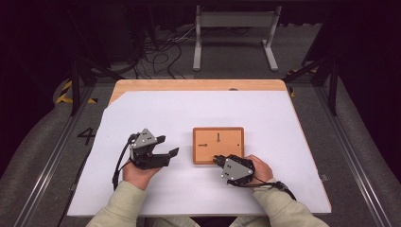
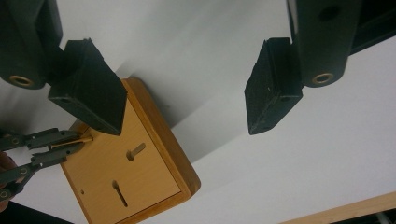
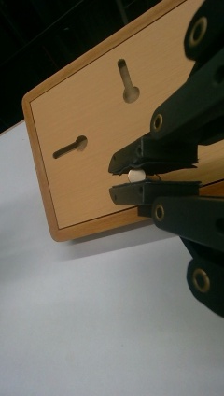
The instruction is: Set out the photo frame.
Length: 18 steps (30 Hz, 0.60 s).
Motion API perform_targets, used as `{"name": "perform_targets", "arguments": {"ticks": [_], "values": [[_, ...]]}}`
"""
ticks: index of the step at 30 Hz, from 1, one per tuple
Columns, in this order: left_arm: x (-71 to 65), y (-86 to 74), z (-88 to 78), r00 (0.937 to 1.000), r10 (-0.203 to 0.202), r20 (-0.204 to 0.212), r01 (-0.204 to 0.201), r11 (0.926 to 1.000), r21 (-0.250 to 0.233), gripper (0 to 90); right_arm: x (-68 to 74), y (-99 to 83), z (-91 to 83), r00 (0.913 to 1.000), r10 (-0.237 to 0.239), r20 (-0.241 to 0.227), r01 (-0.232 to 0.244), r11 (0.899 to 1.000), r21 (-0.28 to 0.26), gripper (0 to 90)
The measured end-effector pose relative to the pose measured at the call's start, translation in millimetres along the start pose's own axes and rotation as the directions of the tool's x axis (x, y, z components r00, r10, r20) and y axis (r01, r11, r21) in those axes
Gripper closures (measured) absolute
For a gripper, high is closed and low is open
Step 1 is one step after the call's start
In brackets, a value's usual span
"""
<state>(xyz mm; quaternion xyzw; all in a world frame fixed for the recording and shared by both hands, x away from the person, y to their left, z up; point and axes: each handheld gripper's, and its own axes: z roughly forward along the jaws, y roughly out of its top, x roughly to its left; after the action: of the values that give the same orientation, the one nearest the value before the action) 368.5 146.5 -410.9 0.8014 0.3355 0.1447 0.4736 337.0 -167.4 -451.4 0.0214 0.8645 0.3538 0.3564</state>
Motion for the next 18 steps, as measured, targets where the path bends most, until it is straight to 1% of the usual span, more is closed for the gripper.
{"name": "perform_targets", "arguments": {"ticks": [3,4,9,10,11,13,14,16,17,18], "values": [[-0.2,3.1,3.1,0.9999,-0.01,0.013,0.01,0.9999,0.006,29.4,1.4,0.0,-0.4,1.0,-0.007,0.007,0.007,1.0,-0.001,83.9],[-0.2,4.3,4.0,0.9997,-0.02,0.017,0.02,0.9997,0.012,29.2,1.9,0.0,-0.5,0.9999,-0.009,0.009,0.009,1.0,0.0,83.9],[-0.7,12.1,12.6,0.9973,-0.052,0.051,0.051,0.9982,0.031,26.5,4.6,-0.4,-0.7,0.9997,0.004,0.026,-0.004,1.0,-0.002,83.8],[-1.1,13.9,14.7,0.9963,-0.063,0.057,0.061,0.9974,0.039,25.9,4.9,-0.5,-0.8,0.9996,0.003,0.028,-0.003,1.0,-0.003,83.8],[-1.1,16.0,17.0,0.9957,-0.066,0.065,0.063,0.9968,0.05,25.2,5.3,-0.4,-0.8,0.9995,0.004,0.03,-0.004,1.0,-0.002,83.8],[-1.7,19.9,21.7,0.9959,-0.07,0.057,0.066,0.9954,0.07,24.8,5.6,-0.4,-0.8,0.9995,0.003,0.032,-0.003,1.0,-0.002,83.8],[-2.4,21.7,24.1,0.995,-0.08,0.059,0.075,0.9942,0.077,24.7,5.7,-0.4,-0.8,0.9994,0.004,0.034,-0.004,1.0,-0.002,83.8],[-2.1,24.1,27.3,0.9945,-0.082,0.065,0.076,0.9936,0.083,23.8,6.0,-0.5,-0.7,0.9994,-0.001,0.034,0.001,1.0,-0.005,83.8],[-2.5,27.2,32.3,0.9942,-0.082,0.068,0.076,0.9929,0.092,23.6,6.3,-0.5,-0.8,0.9994,-0.003,0.036,0.003,1.0,-0.005,83.8],[-2.5,27.2,32.3,0.9942,-0.082,0.068,0.076,0.9929,0.092,23.5,6.7,-0.5,-0.9,0.9993,-0.002,0.038,0.002,1.0,-0.004,83.8]]}}
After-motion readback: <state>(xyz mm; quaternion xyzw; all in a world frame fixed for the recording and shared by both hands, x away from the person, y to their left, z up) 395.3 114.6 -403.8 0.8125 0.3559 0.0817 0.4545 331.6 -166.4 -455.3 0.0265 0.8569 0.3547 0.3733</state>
